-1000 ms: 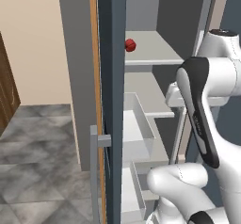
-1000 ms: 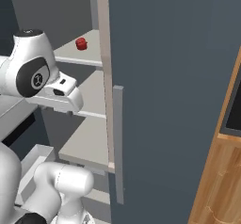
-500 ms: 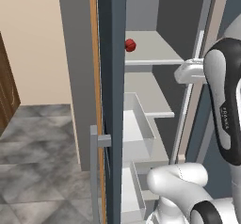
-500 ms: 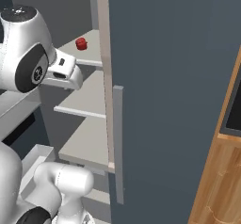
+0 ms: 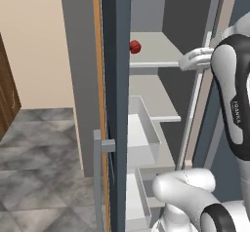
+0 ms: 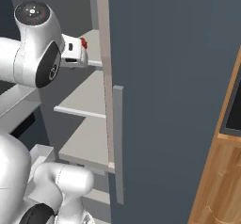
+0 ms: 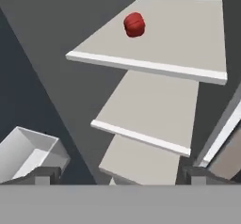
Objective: Take the bell pepper and bell pepper out of the freezer and place them in the tupperware container on the counter. Then put the tupperware containing the vegetables back in the freezer.
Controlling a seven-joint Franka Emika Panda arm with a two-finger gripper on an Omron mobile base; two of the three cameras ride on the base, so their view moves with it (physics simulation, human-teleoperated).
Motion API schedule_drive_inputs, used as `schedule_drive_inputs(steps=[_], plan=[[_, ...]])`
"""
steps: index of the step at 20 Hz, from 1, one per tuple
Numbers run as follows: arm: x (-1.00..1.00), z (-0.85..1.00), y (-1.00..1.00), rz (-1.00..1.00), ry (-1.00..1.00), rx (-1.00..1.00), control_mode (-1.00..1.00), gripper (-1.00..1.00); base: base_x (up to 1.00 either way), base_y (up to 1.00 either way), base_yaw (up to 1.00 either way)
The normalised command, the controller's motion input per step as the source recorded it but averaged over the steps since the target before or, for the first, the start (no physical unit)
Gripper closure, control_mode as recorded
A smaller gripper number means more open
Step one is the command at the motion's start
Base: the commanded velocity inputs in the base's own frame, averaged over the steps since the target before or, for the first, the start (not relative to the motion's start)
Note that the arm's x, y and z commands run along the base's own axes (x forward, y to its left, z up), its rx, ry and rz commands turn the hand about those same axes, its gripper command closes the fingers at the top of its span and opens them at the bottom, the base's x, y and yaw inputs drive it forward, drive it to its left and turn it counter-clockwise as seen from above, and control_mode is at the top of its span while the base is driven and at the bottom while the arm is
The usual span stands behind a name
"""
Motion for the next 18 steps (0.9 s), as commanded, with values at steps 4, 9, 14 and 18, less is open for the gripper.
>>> schedule_drive_inputs(steps=[4, 9, 14, 18], plan=[[0.83, 0.00, 0.39, 0.16, -0.04, -0.03, -1.00, -1.00, 0.00, 0.00, 0.00], [0.79, 0.02, 0.41, 0.07, -0.05, -0.04, -1.00, -1.00, 0.00, 0.00, 0.00], [0.86, 0.01, 0.26, 0.00, -0.02, -0.06, -1.00, -1.00, 0.00, 0.00, 0.00], [0.84, 0.00, 0.06, 0.00, 0.00, -0.04, -1.00, -1.00, 0.00, 0.00, 0.00]])
